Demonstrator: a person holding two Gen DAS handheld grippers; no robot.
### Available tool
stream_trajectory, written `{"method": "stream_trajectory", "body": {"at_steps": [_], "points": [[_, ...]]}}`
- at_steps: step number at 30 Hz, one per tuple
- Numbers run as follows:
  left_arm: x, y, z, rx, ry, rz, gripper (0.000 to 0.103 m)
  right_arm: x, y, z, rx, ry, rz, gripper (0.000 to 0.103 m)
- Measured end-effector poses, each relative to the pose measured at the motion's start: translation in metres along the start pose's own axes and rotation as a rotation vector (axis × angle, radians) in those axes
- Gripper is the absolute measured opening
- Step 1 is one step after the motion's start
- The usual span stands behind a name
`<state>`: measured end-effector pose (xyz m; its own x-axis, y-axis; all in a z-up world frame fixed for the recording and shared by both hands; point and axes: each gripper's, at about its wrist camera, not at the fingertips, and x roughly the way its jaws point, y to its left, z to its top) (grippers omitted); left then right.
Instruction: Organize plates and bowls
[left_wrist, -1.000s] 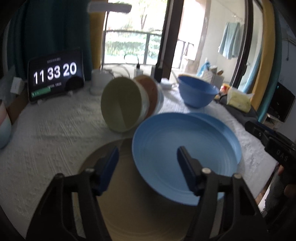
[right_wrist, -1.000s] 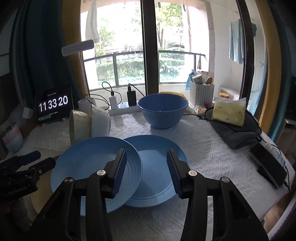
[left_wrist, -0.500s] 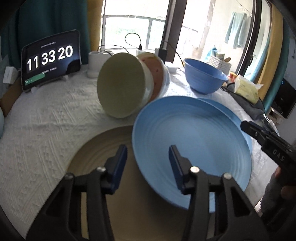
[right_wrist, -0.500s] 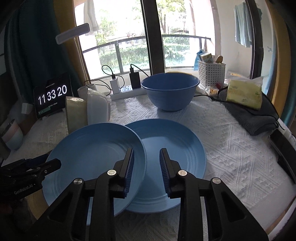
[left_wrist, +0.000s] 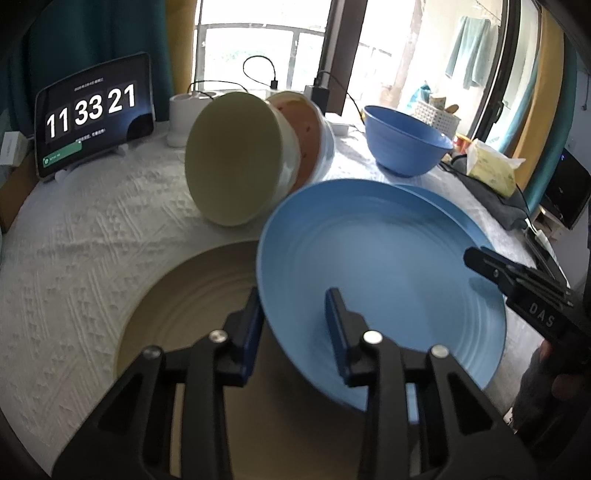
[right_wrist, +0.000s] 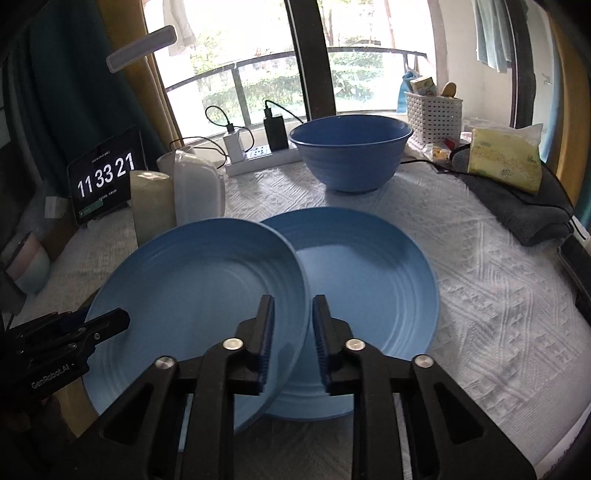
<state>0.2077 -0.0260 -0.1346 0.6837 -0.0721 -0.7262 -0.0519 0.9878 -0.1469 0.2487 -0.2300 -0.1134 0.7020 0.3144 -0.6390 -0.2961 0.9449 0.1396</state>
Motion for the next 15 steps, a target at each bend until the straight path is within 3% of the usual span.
{"method": "stream_trajectory", "body": {"at_steps": [5,15], "points": [[-0.002,0.002,-0.002,-0.003,-0.002,0.004,0.029,-0.001,0.0,0.0,-0.003,-0.001,-0.014,0.016],[-0.014,0.004,-0.004,0.001,-0.036,0.001,0.027,-0.009,0.005,0.0,-0.025,-0.016,-0.035,0.015]]}}
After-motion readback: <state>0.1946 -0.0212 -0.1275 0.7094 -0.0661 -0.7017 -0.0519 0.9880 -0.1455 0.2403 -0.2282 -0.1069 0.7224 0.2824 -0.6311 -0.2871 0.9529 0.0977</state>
